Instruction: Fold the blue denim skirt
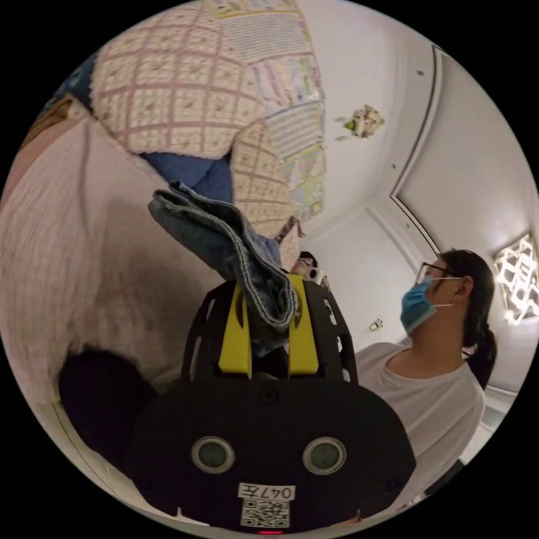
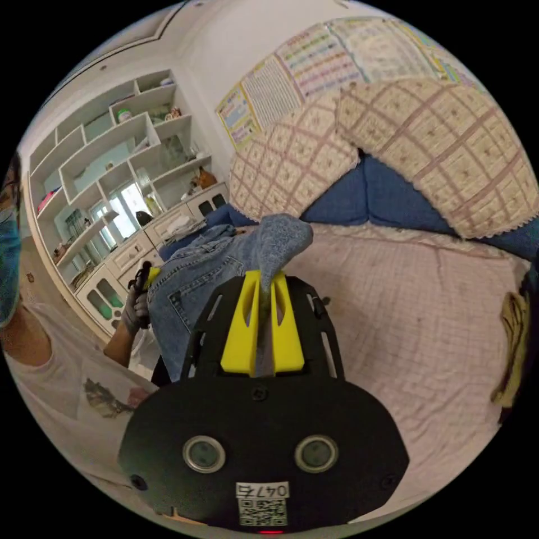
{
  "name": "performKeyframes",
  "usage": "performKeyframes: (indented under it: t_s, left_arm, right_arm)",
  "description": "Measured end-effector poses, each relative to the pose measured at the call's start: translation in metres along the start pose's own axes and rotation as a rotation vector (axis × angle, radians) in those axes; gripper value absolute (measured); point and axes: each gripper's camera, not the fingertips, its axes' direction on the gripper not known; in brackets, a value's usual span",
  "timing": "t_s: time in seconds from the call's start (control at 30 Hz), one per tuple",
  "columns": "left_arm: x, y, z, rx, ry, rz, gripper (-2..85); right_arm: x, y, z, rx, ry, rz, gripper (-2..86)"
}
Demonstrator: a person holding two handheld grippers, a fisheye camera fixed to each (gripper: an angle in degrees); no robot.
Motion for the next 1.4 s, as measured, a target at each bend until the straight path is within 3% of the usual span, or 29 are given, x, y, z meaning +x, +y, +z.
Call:
performKeyframes:
  t_s: [0.13, 0.4, 0.5, 0.63, 0.73, 0.83, 0.93, 1.07, 1.23, 1.4]
  left_arm:
    - [0.041, -0.032, 0.069, -0.076, 0.211, 0.009, 8.5]
    - [0.07, -0.116, 0.365, -0.477, 0.61, -0.153, 8.4]
    - [0.121, -0.187, 0.476, -0.591, 0.729, -0.046, 9.2]
    - [0.178, -0.27, 0.602, -0.676, 0.73, 0.032, 15.2]
    - [0.151, -0.297, 0.64, -0.522, 0.483, -0.122, 20.2]
    - [0.14, -0.269, 0.616, -0.557, 0.344, -0.055, 20.1]
    - [0.149, -0.216, 0.541, -0.644, 0.21, 0.165, 18.2]
    - [0.17, -0.135, 0.375, -0.566, 0.137, 0.329, 15.5]
    - [0.21, -0.051, 0.178, -0.422, -0.095, 0.434, 11.5]
    - [0.239, 0.036, -0.031, -0.124, -0.401, 0.495, 6.2]
  right_arm:
    - [0.021, 0.02, -0.155, 0.172, 0.039, 0.116, -0.1]
    - [0.057, 0.044, -0.373, 0.407, 0.482, 0.295, -0.1]
    - [0.088, 0.028, -0.437, 0.608, 0.591, 0.314, -0.1]
    - [0.171, 0.011, -0.492, 0.934, 0.671, 0.469, -0.1]
    - [0.249, 0.013, -0.495, 0.989, 0.748, 0.699, 0.1]
    - [0.323, 0.021, -0.479, 0.824, 0.848, 0.861, 0.6]
    - [0.347, 0.03, -0.478, 0.781, 0.82, 0.799, 1.7]
    - [0.34, 0.037, -0.485, 0.781, 0.736, 0.79, 6.6]
    - [0.245, 0.071, -0.455, 0.946, 0.746, 0.703, 6.6]
    - [0.151, 0.043, -0.318, 0.694, 0.689, 0.395, 3.3]
